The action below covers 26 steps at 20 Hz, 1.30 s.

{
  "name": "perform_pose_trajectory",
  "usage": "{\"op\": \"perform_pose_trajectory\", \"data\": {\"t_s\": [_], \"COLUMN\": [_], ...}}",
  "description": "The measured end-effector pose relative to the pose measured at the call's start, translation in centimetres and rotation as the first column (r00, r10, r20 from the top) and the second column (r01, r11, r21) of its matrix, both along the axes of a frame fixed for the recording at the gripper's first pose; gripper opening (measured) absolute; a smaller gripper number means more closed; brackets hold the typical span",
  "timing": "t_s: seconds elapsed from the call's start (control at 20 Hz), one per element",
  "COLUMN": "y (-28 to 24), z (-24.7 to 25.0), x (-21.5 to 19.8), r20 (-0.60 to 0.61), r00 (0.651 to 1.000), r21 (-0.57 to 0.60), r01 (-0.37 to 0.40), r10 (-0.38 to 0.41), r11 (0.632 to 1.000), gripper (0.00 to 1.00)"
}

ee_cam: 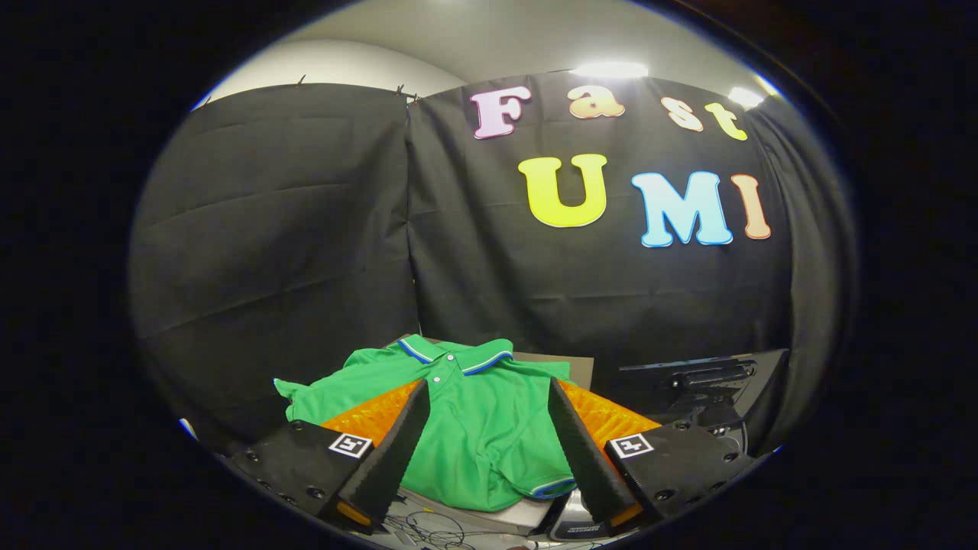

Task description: Put the clothes into the washing machine and then close the washing machine lid.

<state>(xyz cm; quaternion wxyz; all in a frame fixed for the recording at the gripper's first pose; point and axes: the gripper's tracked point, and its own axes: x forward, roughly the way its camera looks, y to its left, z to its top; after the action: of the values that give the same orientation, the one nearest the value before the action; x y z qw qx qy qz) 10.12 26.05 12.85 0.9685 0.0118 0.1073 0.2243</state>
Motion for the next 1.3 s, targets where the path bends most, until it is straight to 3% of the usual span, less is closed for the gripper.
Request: {"op": "perform_pose_trajectory", "data": {"t_s": [0.75, 1.25, 1.3], "y": [10.4, 12.9, 12.9], "z": [-5.1, -9.8, -9.4], "x": [5.0, 5.7, 6.0], "r20": [-0.198, -0.347, -0.319], "r00": [0.978, 0.936, 0.946], "r21": [-0.137, -0.242, -0.242], "r01": [-0.100, -0.145, -0.140], "r10": [0.072, 0.054, 0.058], "r11": [0.985, 0.959, 0.960], "gripper": [0.96, 0.96, 0.97]}}
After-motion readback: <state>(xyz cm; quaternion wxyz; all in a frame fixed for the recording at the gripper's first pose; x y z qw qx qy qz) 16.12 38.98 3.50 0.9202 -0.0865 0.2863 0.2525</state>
